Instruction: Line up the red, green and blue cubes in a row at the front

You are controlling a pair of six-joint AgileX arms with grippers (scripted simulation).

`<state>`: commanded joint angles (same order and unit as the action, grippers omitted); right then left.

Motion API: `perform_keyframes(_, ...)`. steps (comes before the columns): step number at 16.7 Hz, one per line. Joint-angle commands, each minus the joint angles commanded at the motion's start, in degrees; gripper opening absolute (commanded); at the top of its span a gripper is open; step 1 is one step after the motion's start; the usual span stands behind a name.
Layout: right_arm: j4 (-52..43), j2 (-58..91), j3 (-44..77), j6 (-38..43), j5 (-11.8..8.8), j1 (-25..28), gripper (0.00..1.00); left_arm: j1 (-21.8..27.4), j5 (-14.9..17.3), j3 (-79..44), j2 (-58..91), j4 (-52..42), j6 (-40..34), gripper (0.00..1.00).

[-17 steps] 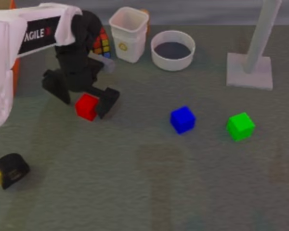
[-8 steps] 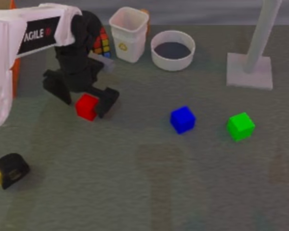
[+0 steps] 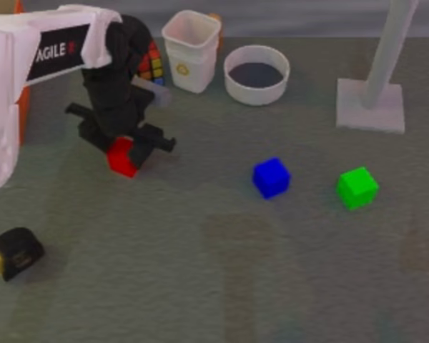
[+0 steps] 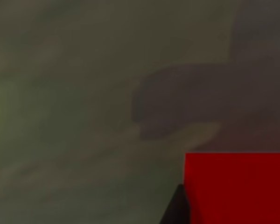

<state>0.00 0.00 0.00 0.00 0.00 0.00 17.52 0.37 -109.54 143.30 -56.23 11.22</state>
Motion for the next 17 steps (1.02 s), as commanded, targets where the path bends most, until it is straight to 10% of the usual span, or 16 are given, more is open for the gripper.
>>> perform_keyframes(17,0.0,0.0,0.0,0.0,0.0,0.0,1.00,-0.9,0.2,-8.0,-4.6,-11.4,-0.2,0.00)
